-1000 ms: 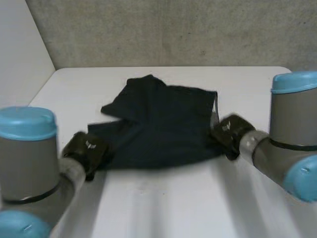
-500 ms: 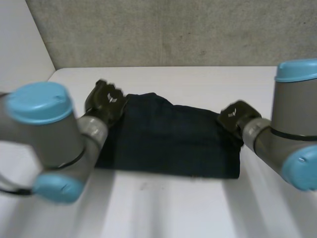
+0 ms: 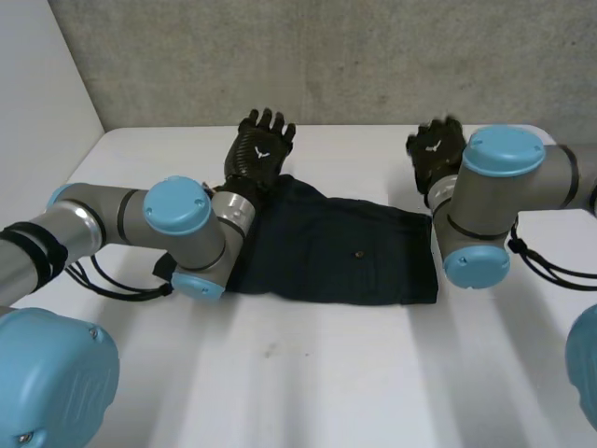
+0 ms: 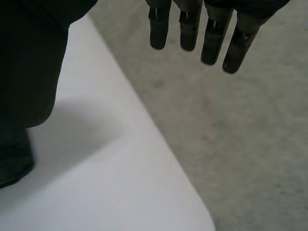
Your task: Fold the shorts.
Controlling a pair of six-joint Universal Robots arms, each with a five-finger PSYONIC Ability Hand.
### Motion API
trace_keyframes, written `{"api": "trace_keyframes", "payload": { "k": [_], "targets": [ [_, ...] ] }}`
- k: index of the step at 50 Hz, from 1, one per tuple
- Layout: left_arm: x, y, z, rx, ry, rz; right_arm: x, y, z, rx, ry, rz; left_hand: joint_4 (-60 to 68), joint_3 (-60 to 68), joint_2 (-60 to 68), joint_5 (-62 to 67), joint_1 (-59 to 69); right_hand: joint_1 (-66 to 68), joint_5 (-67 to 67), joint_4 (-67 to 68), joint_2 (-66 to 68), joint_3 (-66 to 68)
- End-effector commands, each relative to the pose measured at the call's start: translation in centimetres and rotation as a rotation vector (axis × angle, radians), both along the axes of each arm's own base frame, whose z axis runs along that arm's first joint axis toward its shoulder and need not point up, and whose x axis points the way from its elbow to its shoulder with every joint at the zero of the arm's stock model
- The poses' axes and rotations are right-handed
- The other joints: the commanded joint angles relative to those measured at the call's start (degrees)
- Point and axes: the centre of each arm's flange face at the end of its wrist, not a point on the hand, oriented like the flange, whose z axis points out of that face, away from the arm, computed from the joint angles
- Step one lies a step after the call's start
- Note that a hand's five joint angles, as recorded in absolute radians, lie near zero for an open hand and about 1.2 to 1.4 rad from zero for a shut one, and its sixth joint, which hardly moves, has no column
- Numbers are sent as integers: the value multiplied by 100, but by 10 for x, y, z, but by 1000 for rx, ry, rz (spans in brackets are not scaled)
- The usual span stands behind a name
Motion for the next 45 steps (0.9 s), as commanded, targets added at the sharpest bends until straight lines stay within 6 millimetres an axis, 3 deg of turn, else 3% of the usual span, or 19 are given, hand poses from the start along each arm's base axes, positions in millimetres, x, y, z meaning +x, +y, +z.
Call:
{"api": "trace_keyframes", "payload": {
  "k": [1, 6, 8, 14, 20, 24, 31, 38, 45],
  "targets": [
    [13, 17, 38, -4, 77, 27, -18, 19, 48, -17, -159, -12, -296, -326, -301, -354, -113, -292, -490, -436, -477, -385],
    [38, 37, 72, 48, 162, 39, -27, 56, 66, 61, -181, 69, -296, -326, -301, -354, -113, -292, -490, -436, -477, -385],
    [53, 47, 86, 89, 216, 40, -32, 71, 62, 133, -179, 112, -275, -305, -280, -333, -92, -292, -490, -436, -477, -385],
    [81, 78, 99, 272, 284, 54, -46, 83, 45, 309, -261, 126, -157, -187, -161, -215, 26, 456, 258, 311, 271, 363],
    [115, 96, 87, 529, 326, 172, -54, 60, 52, 374, -456, 133, -157, -187, -161, -215, 26, 995, 797, 851, 810, 902],
    [125, 107, 71, 643, 339, 223, -48, 37, 23, 494, -540, 138, -123, -154, -128, -181, 59, 1247, 1049, 1103, 1062, 1154],
    [135, 109, 58, 631, 356, 240, -39, 6, -17, 611, -581, 99, -123, -153, -128, -181, 60, 1247, 1049, 1103, 1062, 1154],
    [138, 113, 51, 609, 365, 238, -35, -12, -35, 607, -576, 92, -123, -153, -128, -181, 60, 1582, 1384, 1438, 1397, 1489],
    [137, 115, 54, 597, 371, 230, -33, -19, -50, 606, -559, 95, -140, -170, -144, -198, 43, 4285, 4087, 4141, 4101, 4193]
  ]
}}
